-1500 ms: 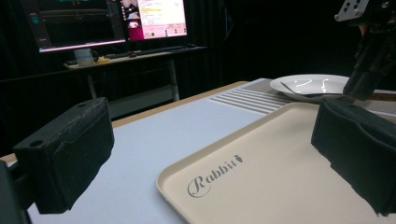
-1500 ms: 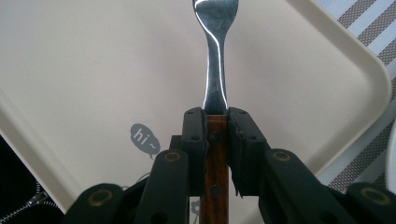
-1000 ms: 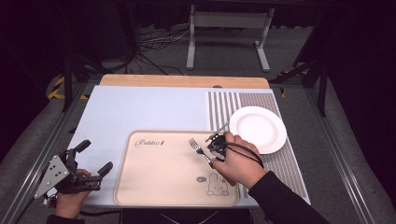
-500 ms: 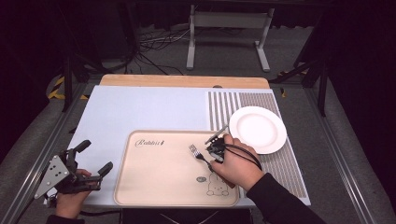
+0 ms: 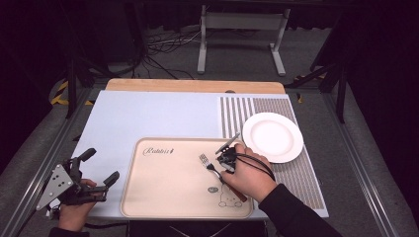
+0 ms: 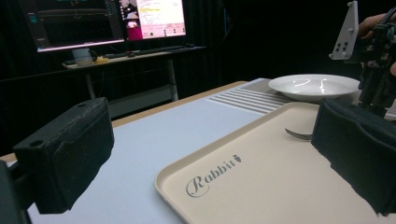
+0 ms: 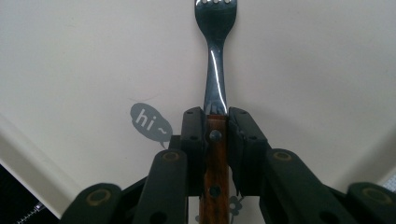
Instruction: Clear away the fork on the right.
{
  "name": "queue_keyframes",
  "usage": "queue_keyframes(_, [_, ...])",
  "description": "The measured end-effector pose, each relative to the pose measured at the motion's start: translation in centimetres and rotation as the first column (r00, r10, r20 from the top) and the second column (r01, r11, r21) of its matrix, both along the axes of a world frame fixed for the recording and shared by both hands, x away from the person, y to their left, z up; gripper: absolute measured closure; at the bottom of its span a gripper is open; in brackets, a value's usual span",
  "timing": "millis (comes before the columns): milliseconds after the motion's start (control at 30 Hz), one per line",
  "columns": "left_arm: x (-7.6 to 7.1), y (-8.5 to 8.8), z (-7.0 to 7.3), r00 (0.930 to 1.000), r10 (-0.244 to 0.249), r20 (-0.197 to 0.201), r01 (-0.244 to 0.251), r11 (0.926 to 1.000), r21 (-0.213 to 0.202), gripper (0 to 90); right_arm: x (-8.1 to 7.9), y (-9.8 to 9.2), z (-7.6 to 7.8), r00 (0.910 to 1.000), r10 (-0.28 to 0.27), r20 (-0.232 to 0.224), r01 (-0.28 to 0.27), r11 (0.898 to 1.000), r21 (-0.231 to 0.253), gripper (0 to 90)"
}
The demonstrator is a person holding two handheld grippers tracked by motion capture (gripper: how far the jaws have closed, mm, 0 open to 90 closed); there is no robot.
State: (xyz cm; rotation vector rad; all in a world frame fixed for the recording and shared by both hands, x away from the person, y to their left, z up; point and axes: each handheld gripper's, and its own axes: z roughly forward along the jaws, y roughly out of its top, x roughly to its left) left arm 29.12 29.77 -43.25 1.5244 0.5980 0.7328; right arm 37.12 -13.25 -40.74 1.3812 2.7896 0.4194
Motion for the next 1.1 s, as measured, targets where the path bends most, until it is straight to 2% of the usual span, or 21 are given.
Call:
queue_keyframes(100, [0.0, 0.0, 0.0, 1.0000, 0.000, -0.001, 0.000, 1.0000, 0.000, 0.0, 0.0, 0.0, 0.0, 1.0000, -0.001, -0.003, 0.001, 1.000, 0.002, 76.5])
queue_keyframes(233, [0.0, 0.0, 0.0, 1.0000, -0.002, -0.001, 0.002, 1.0000, -0.001, 0.0, 0.0, 0.0, 0.2, 0.9999, 0.008, 0.009, -0.008, 1.000, 0.018, 70.0])
queue_keyframes(300, [0.0, 0.0, 0.0, 1.0000, -0.002, -0.001, 0.002, 1.0000, -0.001, 0.0, 0.0, 0.0, 0.5, 0.9984, 0.025, 0.051, -0.026, 0.999, 0.031, 64.0])
queue_keyframes(367, [0.0, 0.0, 0.0, 1.0000, 0.000, 0.000, 0.000, 1.0000, 0.000, 0.0, 0.0, 0.0, 0.7, 0.9981, 0.021, 0.058, -0.023, 0.999, 0.033, 62.9])
queue_keyframes(533, [0.0, 0.0, 0.0, 1.0000, 0.000, 0.000, 0.000, 1.0000, -0.001, 0.0, 0.0, 0.1, 1.1, 0.9899, 0.055, 0.130, -0.064, 0.996, 0.068, 44.9])
queue_keyframes(600, [0.0, 0.0, 0.0, 1.0000, 0.000, 0.000, 0.000, 1.0000, -0.001, 0.0, 0.2, 0.3, 1.2, 0.9761, 0.102, 0.192, -0.122, 0.988, 0.098, 34.4])
queue_keyframes(700, [0.0, 0.0, 0.0, 1.0000, 0.000, -0.002, 0.000, 1.0000, -0.002, 0.0, 0.3, 0.5, 1.3, 0.9560, 0.157, 0.248, -0.192, 0.973, 0.125, 31.1])
queue_keyframes(767, [0.0, 0.0, 0.0, 1.0000, 0.000, -0.002, 0.000, 1.0000, -0.002, 0.0, 0.4, 0.7, 1.2, 0.9487, 0.166, 0.269, -0.212, 0.965, 0.154, 30.4])
queue_keyframes(867, [0.0, 0.0, 0.0, 1.0000, 0.001, -0.002, -0.001, 1.0000, -0.002, 0.0, 0.6, 1.0, 1.1, 0.9358, 0.191, 0.296, -0.246, 0.956, 0.160, 30.0])
queue_keyframes(900, [0.0, 0.0, 0.0, 1.0000, 0.001, -0.002, -0.001, 1.0000, -0.002, 0.0, 0.6, 1.0, 1.1, 0.9358, 0.191, 0.296, -0.246, 0.956, 0.160, 30.0])
queue_keyframes(933, [0.0, 0.0, 0.0, 1.0000, 0.001, -0.003, -0.001, 1.0000, -0.002, 0.0, 0.8, 1.2, 0.9, 0.9266, 0.207, 0.314, -0.269, 0.949, 0.166, 36.6])
queue_keyframes(967, [0.0, 0.0, 0.0, 1.0000, 0.001, -0.003, -0.001, 1.0000, -0.002, 0.0, 0.8, 1.2, 0.9, 0.9266, 0.207, 0.314, -0.269, 0.949, 0.166, 36.6])
queue_keyframes(1033, [0.0, 0.0, 0.0, 1.0000, 0.001, -0.004, -0.001, 1.0000, -0.003, 0.1, 1.1, 1.4, 0.8, 0.9156, 0.234, 0.327, -0.302, 0.937, 0.174, 41.7])
queue_keyframes(1100, [0.0, 0.0, 0.0, 1.0000, 0.001, -0.003, -0.001, 1.0000, -0.002, 0.0, 1.3, 1.6, 0.7, 0.9124, 0.241, 0.331, -0.313, 0.932, 0.184, 49.0])
